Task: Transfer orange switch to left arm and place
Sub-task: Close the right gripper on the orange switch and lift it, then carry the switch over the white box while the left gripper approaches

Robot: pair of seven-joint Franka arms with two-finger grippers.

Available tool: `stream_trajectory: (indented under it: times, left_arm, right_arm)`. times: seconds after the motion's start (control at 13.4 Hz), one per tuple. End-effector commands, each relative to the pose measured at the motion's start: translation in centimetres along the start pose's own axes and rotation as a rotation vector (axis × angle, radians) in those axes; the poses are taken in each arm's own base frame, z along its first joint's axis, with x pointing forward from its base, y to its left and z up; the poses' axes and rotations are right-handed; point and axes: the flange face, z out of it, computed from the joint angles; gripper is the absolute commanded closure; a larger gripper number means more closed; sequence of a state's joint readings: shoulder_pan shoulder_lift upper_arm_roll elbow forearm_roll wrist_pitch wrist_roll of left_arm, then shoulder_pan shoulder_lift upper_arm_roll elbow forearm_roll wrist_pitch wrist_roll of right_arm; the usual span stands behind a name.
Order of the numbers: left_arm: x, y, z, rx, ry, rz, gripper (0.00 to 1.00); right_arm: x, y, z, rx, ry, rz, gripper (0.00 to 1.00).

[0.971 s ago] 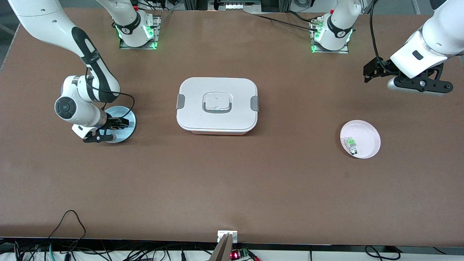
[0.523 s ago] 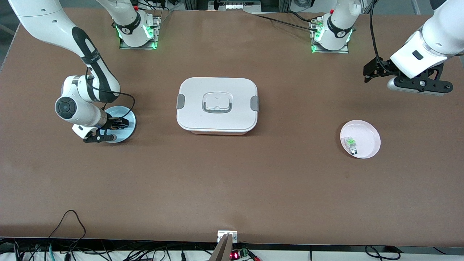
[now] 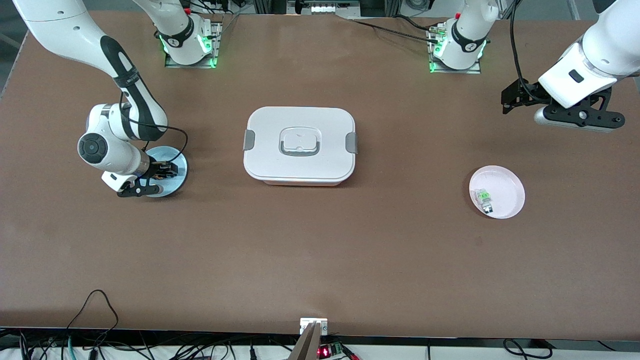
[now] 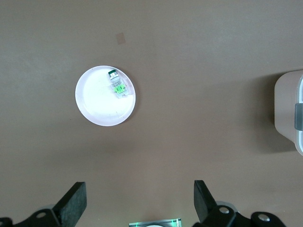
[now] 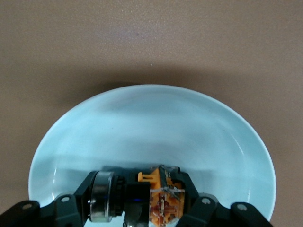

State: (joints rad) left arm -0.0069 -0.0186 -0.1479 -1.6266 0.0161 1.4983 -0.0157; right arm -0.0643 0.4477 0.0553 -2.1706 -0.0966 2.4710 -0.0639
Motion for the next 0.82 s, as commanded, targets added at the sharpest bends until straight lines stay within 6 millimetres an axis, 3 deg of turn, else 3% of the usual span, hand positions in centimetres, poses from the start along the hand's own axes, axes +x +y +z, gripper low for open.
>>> stream_trajectory:
  times: [0.0,0.45,0.75]
  left_arm:
    - [-0.1,0.1,-0.5,-0.025,-0.022,0.008,0.00]
    - [-0.5,0.6,-0.1,-0.058,-0.066,0.015,0.00]
    - [-0.9,1.0,1.2,-0.129,-0.154,0.021,0.00]
  right_arm:
    - [0.1,-0.6,-0.8,-0.006,0.004,-0.032,0.56]
    - [1.4,-1.2,-6.8,-0.021,0.028,-0.073,0.56]
    - [1.9,-1.2,-12.6,-0.043,0.114,-0.117,0.55]
